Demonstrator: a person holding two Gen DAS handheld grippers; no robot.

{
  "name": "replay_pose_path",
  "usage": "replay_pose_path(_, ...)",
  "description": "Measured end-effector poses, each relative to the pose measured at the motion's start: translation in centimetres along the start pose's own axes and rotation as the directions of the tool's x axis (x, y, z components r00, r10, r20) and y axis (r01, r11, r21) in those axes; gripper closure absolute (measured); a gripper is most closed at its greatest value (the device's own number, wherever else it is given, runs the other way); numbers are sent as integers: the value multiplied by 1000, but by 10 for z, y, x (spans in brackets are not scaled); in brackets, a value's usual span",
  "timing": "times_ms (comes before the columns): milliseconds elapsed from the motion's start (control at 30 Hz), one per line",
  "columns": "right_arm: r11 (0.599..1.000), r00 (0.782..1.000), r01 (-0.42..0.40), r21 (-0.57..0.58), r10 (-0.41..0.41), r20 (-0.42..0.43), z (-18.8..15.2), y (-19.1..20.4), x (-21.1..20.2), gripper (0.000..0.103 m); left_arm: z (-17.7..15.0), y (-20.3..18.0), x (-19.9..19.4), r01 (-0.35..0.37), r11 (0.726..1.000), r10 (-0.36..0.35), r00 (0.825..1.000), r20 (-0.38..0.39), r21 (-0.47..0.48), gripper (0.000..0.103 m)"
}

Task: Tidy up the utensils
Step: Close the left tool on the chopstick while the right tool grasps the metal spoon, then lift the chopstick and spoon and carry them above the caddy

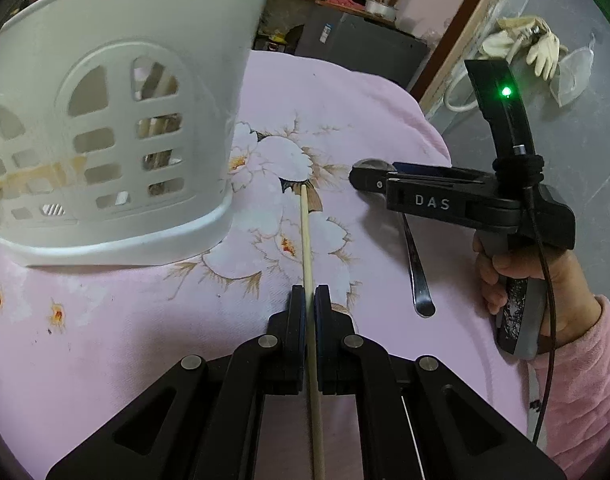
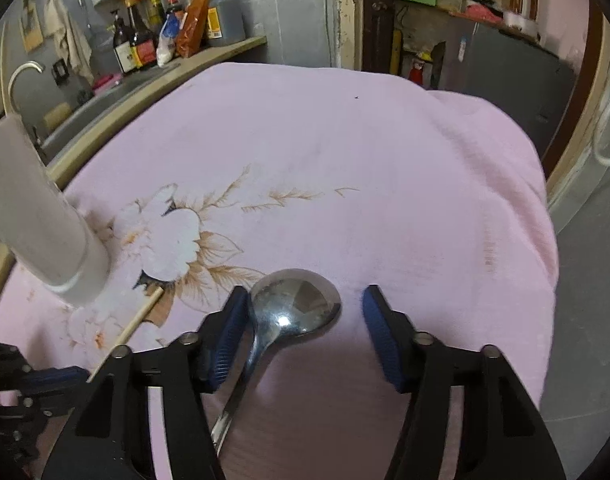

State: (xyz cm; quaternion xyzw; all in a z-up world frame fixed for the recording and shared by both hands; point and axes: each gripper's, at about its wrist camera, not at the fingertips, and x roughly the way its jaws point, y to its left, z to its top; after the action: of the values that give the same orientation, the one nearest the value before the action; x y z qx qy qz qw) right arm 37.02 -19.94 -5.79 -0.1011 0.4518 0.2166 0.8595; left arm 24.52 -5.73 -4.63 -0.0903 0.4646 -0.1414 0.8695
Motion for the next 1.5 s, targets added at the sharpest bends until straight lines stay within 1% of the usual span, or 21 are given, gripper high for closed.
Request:
replay_pose_path(33,1000,1000,2,5,-2,5,-2,0,-1,61,2,-1,1,-4,1000,4,1000,-7,10,100)
replay_pose_path(200,998,999,-24,50,23,26,-9,-8,-7,61,13,-4,6,-1,999,4,998,-69,44,99)
replay_pose_path(333,997,999,-33,66,30,45,-17,-5,-16,61,25,5,11,37,999,-32,988,-148,32,99)
replay_pose_path(433,997,997,-33,66,29,70,-27,2,-25,61,29,7,14,56,998,-52,984,-170,24,99)
replay_pose_path(500,998,995,-23,52,18,94,-35,7,-33,61,31,5,15,55,998,-47,984,-170,38,99)
replay_pose_path(633,1000,985,20,22,-23,170,-47,18,-54,61,24,2,12,46,998,-39,991,-128,52,100)
replay_pose_path(733,999,971,54,-3,-52,235,-56,27,-70,61,13,3,6,78,996,-75,993,-92,35,101)
replay_pose_path(800,995,952,96,-28,-84,293,-65,37,-83,61,5,1,-3,85,994,-84,996,-33,61,101)
replay_pose_path(833,993,945,111,-35,-94,314,-68,41,-87,61,-2,-2,-10,82,992,-84,996,18,95,101)
replay_pose_path(900,988,917,149,-48,-120,380,-76,50,-99,61,-10,-5,-18,88,989,-96,993,66,118,101)
replay_pose_path(1000,980,874,194,-52,-148,463,-86,59,-115,61,-14,-3,-34,97,989,-112,985,132,113,101)
replay_pose_path(1067,976,848,211,-51,-157,506,-91,63,-124,61,-16,-1,-49,108,987,-130,972,195,120,101)
replay_pose_path(1100,973,830,224,-51,-163,533,-95,66,-129,61,-18,-2,-53,112,986,-137,965,221,125,101)
replay_pose_path(1133,971,818,235,-52,-169,550,-97,68,-132,61,-21,-1,-63,120,984,-152,950,272,132,101)
replay_pose_path(1167,965,796,255,-53,-179,578,-101,72,-137,61,-24,-1,-69,127,982,-164,937,309,137,101)
replay_pose_path(1233,959,767,279,-51,-190,613,-105,78,-142,61,-26,-2,-80,141,980,-186,905,382,142,101)
replay_pose_path(1267,955,747,293,-47,-199,634,-107,82,-146,61,-24,-6,-80,145,979,-193,889,415,144,101)
replay_pose_path(1333,953,719,302,-34,-204,665,-110,85,-150,61,-27,-4,-89,152,978,-203,861,467,145,101)
replay_pose_path(1433,951,681,310,-17,-209,702,-112,89,-157,61,-36,0,-106,144,979,-200,819,538,144,101)
replay_pose_path(1467,950,671,312,-14,-210,711,-113,89,-160,61,-37,0,-112,135,980,-195,801,566,146,101)
replay_pose_path(1500,949,663,314,-12,-210,719,-114,92,-163,61,-38,0,-116,127,981,-191,789,584,149,101)
